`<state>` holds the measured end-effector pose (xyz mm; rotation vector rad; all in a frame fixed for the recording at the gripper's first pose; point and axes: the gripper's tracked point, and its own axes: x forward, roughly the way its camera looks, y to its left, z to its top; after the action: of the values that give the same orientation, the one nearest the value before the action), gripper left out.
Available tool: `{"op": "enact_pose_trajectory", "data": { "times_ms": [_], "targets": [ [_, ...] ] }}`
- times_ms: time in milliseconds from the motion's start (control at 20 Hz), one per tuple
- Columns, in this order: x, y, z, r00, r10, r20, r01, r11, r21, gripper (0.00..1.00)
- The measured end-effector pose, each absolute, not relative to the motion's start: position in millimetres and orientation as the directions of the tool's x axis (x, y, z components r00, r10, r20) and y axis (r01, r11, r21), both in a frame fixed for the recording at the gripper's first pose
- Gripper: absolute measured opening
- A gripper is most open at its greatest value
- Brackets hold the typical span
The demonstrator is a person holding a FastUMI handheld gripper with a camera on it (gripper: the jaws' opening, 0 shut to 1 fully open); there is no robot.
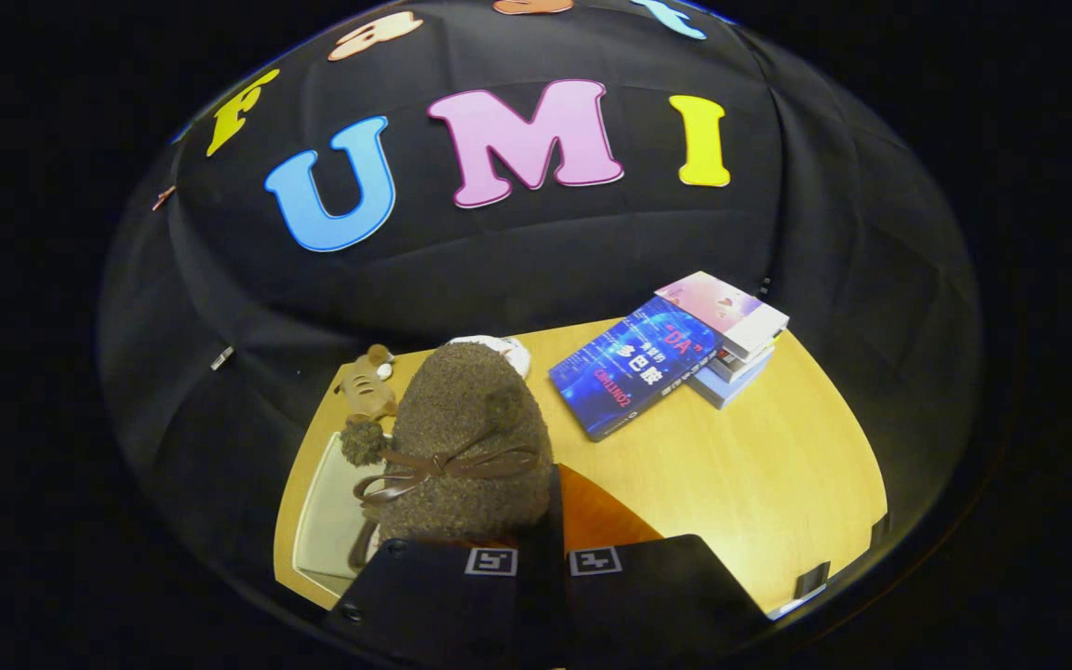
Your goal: Open the storage box then place both shoes into the box .Put the left shoe in first, then the right shoe, with the right side of both shoes facing outward in a uniform manner.
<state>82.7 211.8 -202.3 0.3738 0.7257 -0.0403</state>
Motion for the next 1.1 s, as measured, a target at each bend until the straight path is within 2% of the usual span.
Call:
{"op": "enact_pose_trajectory", "data": {
  "times_ms": [350,600,850,1000,1050,1100],
  "targets": [
    [100.7,325.5,-225.2,0.668,0.088,-0.739,0.137,0.962,0.238,0.06],
    [89.3,351.9,-289.3,0.569,-0.012,-0.822,0.185,0.976,0.114,0.06],
    [84.4,355.6,-323.0,0.529,-0.078,-0.845,0.186,0.982,0.025,0.08],
    [83.6,363.1,-329.1,0.522,-0.073,-0.85,0.175,0.984,0.023,0.17],
    [80.8,369.0,-334.0,0.506,-0.064,-0.86,0.167,0.986,0.025,0.3],
    [76.6,372.9,-336.0,0.493,-0.059,-0.868,0.153,0.988,0.02,0.37]
  ]
}}
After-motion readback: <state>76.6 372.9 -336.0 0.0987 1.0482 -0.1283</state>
